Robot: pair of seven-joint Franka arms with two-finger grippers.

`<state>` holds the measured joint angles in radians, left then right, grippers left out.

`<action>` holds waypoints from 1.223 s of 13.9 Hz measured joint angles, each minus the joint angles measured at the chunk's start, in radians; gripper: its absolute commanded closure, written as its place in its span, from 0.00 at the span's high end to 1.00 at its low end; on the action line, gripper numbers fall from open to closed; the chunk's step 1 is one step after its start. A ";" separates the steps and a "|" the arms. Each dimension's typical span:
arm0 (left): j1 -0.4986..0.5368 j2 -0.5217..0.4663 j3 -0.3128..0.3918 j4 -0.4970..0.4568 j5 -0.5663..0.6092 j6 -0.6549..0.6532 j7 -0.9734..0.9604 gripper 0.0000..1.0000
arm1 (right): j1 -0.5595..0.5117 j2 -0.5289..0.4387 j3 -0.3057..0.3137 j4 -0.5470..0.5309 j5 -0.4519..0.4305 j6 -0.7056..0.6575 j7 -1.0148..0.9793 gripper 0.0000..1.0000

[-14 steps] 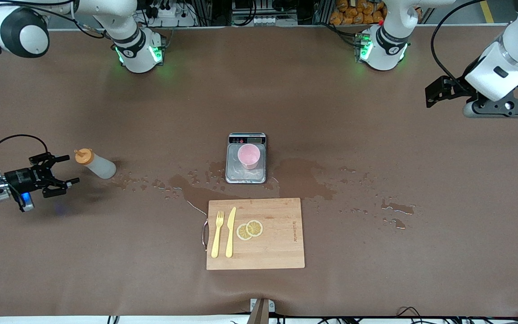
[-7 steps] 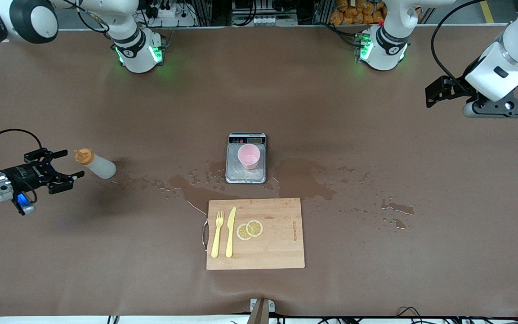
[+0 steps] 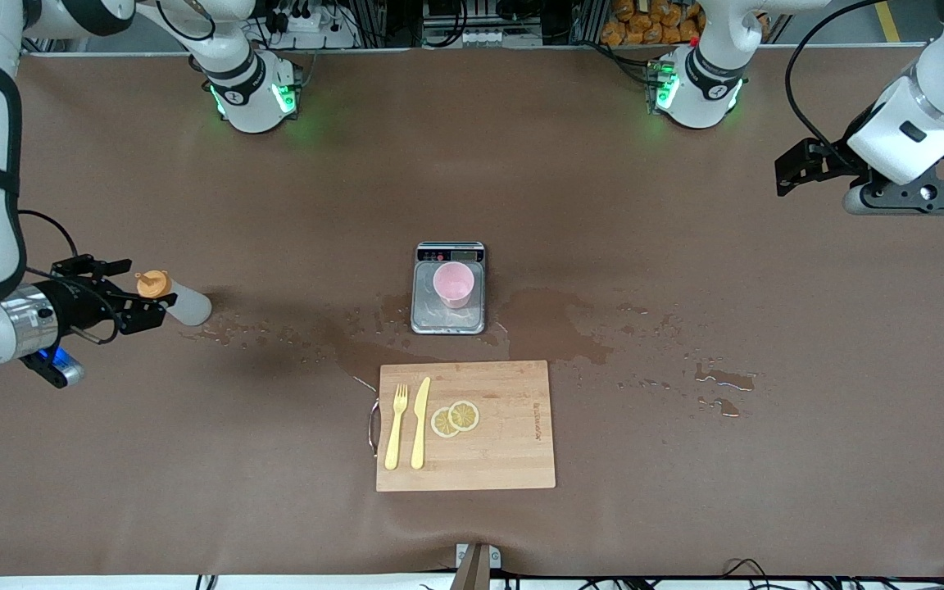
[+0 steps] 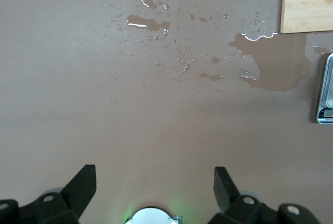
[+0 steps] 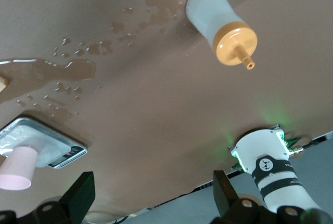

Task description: Add sauce to pink cup with both arms

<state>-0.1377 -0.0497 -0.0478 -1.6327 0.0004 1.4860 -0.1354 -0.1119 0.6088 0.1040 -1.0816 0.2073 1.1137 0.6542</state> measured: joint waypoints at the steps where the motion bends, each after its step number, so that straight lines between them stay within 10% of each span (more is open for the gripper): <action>1: 0.000 0.000 0.000 0.000 0.000 0.000 0.000 1.00 | 0.025 -0.018 0.000 0.000 -0.019 0.009 0.007 1.00; 17: 0.003 0.000 0.000 -0.004 0.001 -0.001 0.000 1.00 | 0.066 -0.445 -0.023 -0.415 -0.127 0.345 -0.245 1.00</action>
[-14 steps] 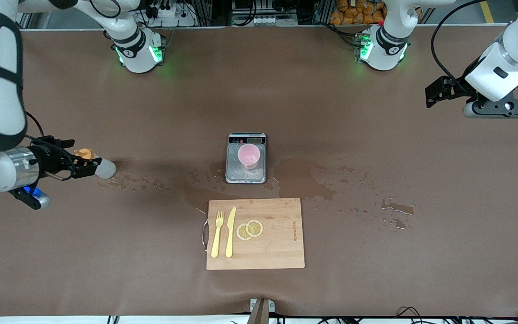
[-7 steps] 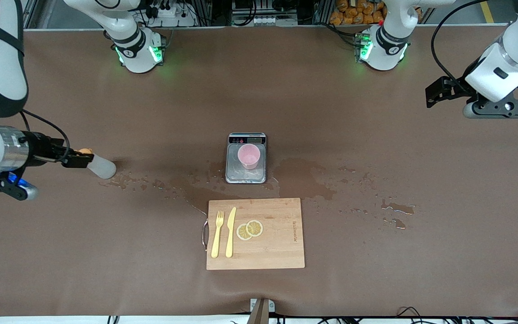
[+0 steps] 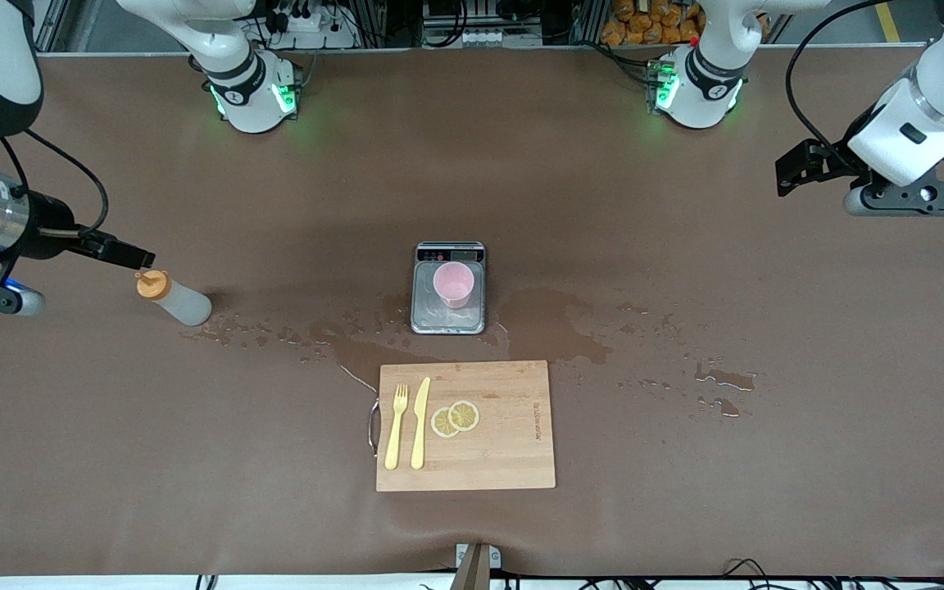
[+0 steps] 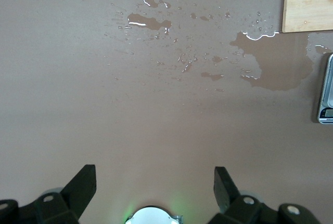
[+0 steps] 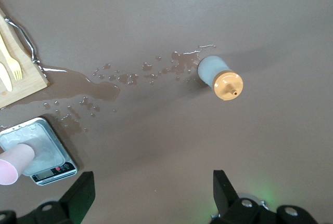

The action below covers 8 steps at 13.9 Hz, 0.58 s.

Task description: Add sauce to pink cup with both arms

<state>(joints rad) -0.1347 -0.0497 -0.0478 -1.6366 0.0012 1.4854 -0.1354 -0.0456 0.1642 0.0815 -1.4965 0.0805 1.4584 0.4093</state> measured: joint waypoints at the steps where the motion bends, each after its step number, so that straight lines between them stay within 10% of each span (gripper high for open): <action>1: 0.000 0.000 0.000 0.000 0.000 0.000 0.000 1.00 | 0.000 -0.007 0.001 -0.006 -0.011 0.008 -0.004 1.00; 8: 0.001 0.000 0.000 0.000 0.000 0.000 0.000 1.00 | 0.006 -0.098 0.013 -0.198 -0.045 0.184 -0.021 1.00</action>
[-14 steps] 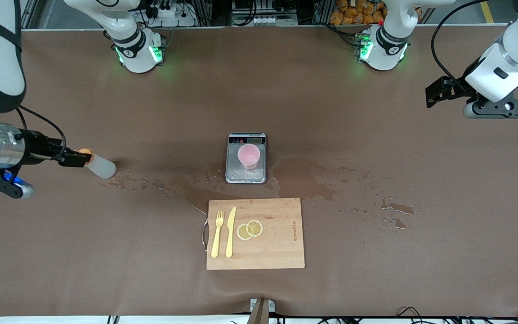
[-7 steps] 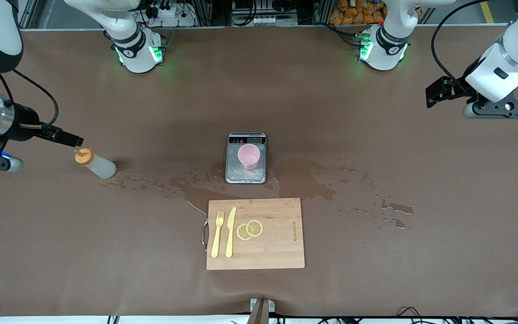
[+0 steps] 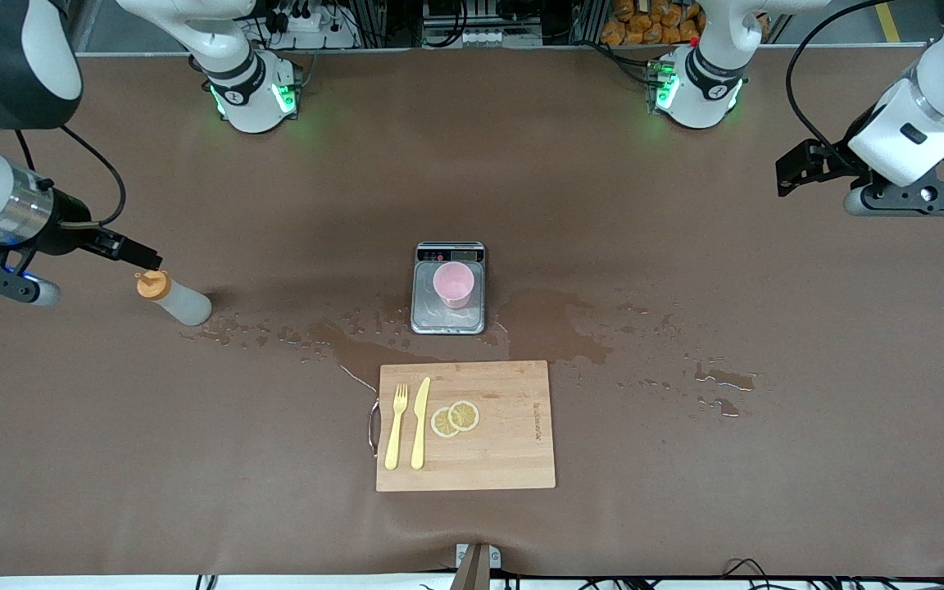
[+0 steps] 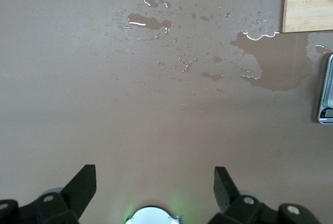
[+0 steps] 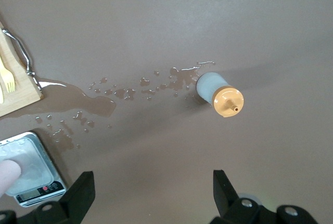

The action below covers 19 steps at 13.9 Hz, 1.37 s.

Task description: Add sauce to pink cup with both arms

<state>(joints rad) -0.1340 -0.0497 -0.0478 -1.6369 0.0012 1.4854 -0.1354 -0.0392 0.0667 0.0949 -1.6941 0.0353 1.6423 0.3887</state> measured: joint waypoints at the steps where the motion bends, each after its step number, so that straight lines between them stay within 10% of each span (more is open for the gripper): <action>1: 0.000 0.000 0.000 0.000 0.000 0.000 0.000 1.00 | 0.000 -0.007 0.001 -0.005 -0.014 0.002 -0.024 1.00; 19: 0.006 0.000 0.000 0.000 0.000 0.000 0.000 1.00 | 0.000 -0.032 0.000 0.053 -0.078 -0.005 -0.078 1.00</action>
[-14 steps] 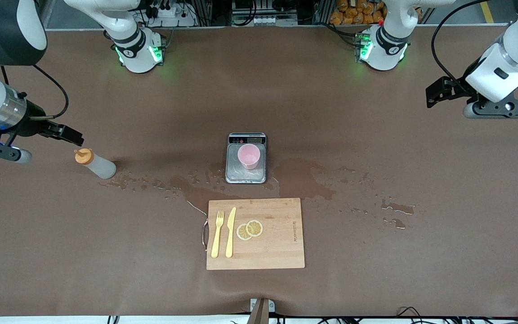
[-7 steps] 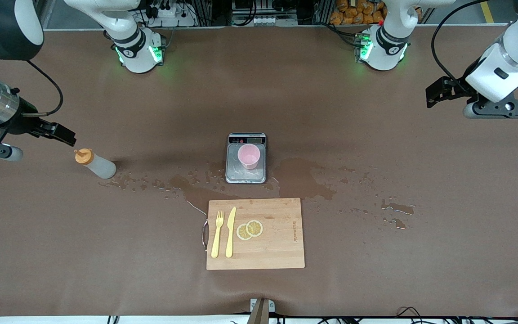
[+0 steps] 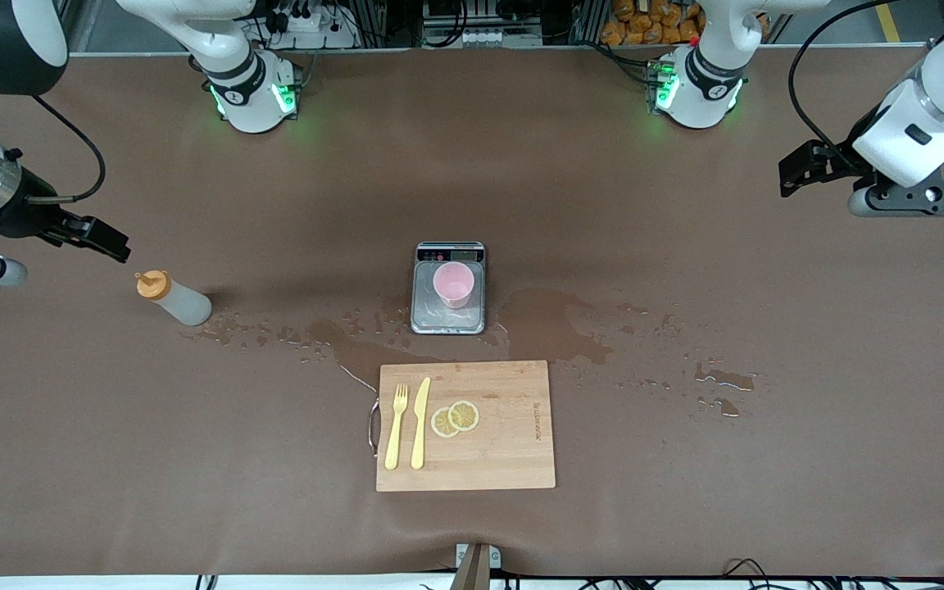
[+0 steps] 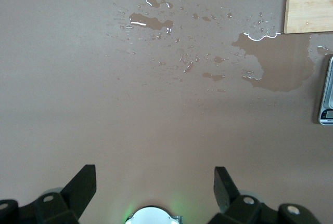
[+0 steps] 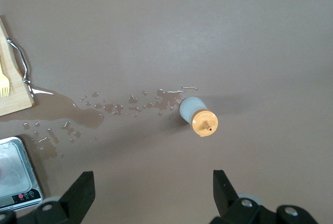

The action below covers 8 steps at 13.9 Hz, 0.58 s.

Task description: Add sauce to pink cup with both arms

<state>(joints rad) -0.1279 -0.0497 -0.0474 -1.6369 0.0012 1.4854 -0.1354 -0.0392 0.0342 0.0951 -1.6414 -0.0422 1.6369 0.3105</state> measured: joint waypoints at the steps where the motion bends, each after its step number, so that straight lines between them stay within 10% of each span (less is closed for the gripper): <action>1: 0.000 0.000 0.000 0.000 0.000 0.000 0.000 1.00 | 0.000 0.000 0.000 0.003 0.000 0.000 0.000 1.00; 8: 0.000 0.000 0.000 0.000 0.000 0.000 0.000 1.00 | -0.010 -0.005 -0.008 0.010 0.055 0.001 -0.003 1.00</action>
<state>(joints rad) -0.1279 -0.0497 -0.0474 -1.6369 0.0012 1.4854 -0.1354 -0.0489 0.0294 0.0869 -1.6311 0.0129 1.6375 0.3076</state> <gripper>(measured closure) 0.000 0.000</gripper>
